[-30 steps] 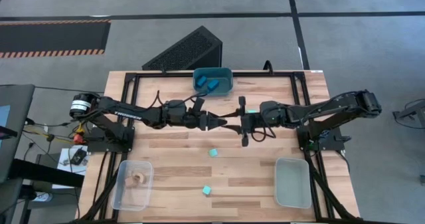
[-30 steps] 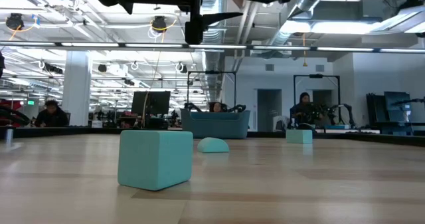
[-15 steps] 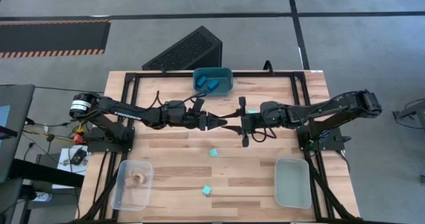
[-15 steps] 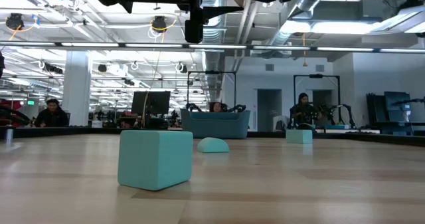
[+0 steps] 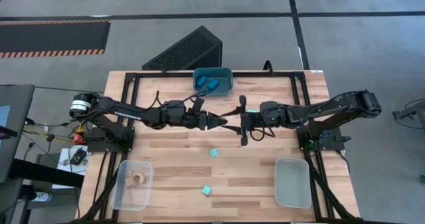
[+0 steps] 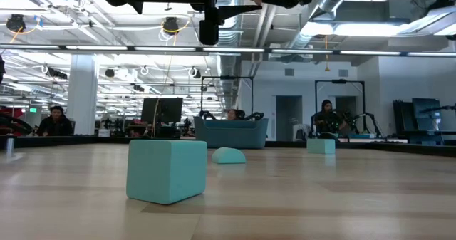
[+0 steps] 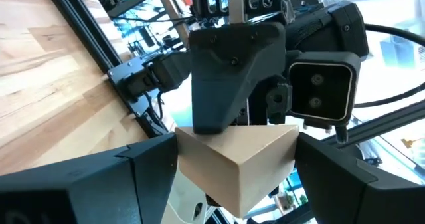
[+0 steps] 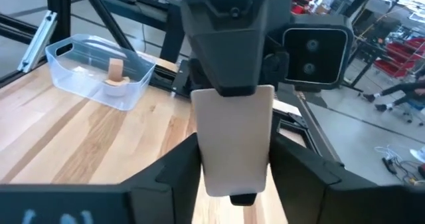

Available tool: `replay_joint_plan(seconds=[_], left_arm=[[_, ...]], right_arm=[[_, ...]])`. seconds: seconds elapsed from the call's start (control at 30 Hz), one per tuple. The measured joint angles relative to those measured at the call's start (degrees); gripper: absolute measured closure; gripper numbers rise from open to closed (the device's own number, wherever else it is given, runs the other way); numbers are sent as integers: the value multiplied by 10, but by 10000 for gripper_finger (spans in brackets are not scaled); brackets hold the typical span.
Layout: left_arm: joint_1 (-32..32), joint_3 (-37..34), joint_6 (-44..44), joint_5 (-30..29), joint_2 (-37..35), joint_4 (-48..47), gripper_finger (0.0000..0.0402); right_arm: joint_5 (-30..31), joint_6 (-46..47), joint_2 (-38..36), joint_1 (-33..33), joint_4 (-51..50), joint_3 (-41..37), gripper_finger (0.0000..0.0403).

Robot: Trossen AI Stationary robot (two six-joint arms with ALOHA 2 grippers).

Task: Sort & place blocks by color
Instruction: Put the brown block into the transparent bin

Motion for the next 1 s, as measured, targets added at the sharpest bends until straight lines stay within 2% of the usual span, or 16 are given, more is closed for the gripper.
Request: replay_joint_plan(seconds=[0.17,0.37,0.57,0.7,0.87,1.0], left_arm=[[0,0,7,0,0,-2,150],[6,1,24,12,-2,-2,150],[20,1,51,39,-2,-17,150],[22,1,70,65,-2,-62,150],[0,1,73,139,-2,-166,150],[-31,1,73,151,-15,-270,150]], right_arm=[[4,1,-1,0,-1,0,169],[43,6,-43,19,-26,0,159],[24,150,-87,26,-149,1,159],[13,205,-90,46,-224,0,159],[36,336,-63,57,-286,0,159],[28,408,-16,64,-289,0,159]])
